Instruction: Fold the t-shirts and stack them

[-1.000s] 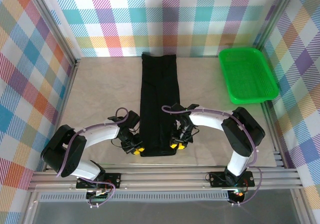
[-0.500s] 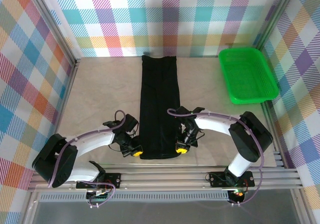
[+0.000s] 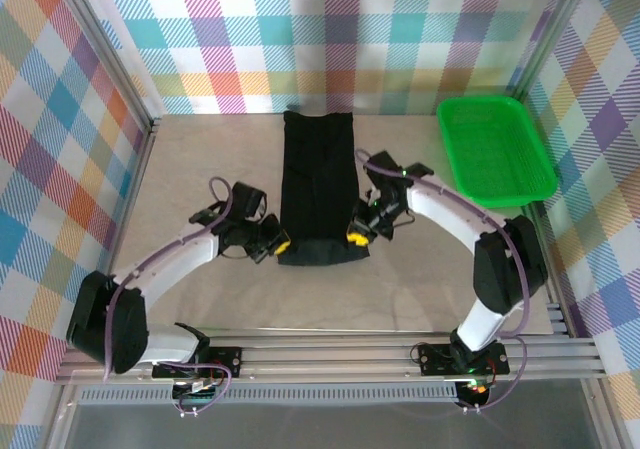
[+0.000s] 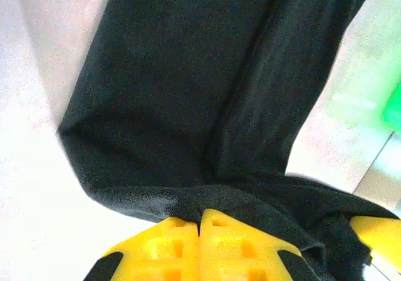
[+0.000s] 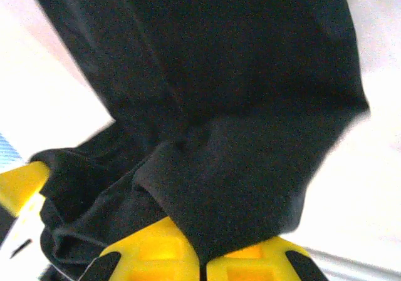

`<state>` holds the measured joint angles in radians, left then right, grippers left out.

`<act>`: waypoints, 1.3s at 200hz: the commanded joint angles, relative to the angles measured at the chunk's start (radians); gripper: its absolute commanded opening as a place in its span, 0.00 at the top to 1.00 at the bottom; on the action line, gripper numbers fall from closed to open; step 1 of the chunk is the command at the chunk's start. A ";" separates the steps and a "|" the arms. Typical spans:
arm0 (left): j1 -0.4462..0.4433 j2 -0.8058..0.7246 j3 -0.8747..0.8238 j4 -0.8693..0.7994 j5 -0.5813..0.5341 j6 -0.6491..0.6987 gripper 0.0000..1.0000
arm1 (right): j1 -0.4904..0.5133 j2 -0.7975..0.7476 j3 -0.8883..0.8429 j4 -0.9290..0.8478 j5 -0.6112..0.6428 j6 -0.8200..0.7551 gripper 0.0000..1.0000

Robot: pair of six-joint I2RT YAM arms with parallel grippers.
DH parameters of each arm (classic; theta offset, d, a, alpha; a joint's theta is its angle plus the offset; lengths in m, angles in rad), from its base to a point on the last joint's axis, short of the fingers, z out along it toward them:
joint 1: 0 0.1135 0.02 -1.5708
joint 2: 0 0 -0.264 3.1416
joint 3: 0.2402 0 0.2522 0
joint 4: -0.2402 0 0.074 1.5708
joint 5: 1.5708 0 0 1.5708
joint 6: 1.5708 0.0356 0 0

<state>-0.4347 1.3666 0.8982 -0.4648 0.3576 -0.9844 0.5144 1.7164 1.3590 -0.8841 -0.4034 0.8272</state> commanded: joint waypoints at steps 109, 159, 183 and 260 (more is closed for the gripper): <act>0.183 0.497 0.444 0.123 -0.018 0.095 1.00 | -0.151 0.491 0.545 0.011 0.023 -0.047 1.00; 0.203 0.630 0.604 0.058 -0.017 0.143 1.00 | -0.164 0.571 0.600 0.032 0.001 -0.029 0.88; 0.208 0.631 0.648 0.006 -0.050 0.178 0.65 | -0.175 0.554 0.632 0.038 0.010 -0.077 0.52; 0.124 0.147 0.043 0.163 -0.127 -0.101 0.47 | -0.183 0.182 0.153 0.147 0.048 -0.059 0.38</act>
<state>-0.2638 1.6081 1.0985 -0.3859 0.2440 -0.9295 0.3340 2.0121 1.6997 -0.8066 -0.3332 0.7284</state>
